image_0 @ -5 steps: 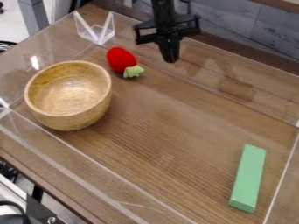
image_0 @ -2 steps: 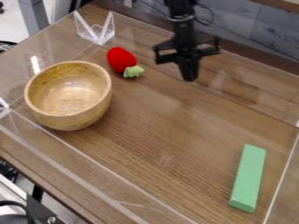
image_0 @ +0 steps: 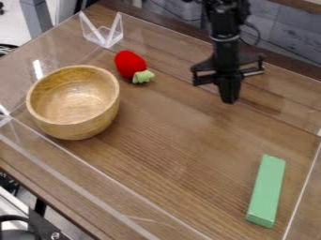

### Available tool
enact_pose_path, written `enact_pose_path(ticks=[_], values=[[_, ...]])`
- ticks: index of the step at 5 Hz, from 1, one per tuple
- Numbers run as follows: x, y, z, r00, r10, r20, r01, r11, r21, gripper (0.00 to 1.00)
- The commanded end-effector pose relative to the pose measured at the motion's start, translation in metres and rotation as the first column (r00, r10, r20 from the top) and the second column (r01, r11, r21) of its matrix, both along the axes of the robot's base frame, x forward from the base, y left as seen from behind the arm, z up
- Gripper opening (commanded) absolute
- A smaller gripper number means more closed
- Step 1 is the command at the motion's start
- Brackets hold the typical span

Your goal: Move the red fruit to the right

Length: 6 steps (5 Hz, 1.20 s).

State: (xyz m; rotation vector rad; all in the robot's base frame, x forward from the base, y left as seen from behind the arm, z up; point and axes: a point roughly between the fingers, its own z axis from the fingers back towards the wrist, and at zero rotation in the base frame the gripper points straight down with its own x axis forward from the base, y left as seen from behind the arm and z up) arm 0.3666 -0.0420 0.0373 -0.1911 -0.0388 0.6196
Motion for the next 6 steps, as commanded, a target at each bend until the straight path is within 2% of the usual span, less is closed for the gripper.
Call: enact_pose_path(ticks=[1, 3, 4, 5, 6], values=[[0.006, 0.001, 0.018, 0.993, 0.102, 0.051, -0.103, 0.995, 0.015, 0.00], [0.006, 0.009, 0.000, 0.993, 0.109, 0.055, -0.111, 0.993, 0.040, 0.00], [-0.004, 0.011, 0.018, 0.997, 0.038, 0.071, -0.040, 0.999, 0.027, 0.00], [-0.007, 0.017, 0.027, 0.996, -0.013, 0.090, 0.012, 1.000, 0.012, 0.00], [-0.014, 0.021, 0.035, 0.989, -0.096, 0.115, 0.097, 0.995, 0.000, 0.00]])
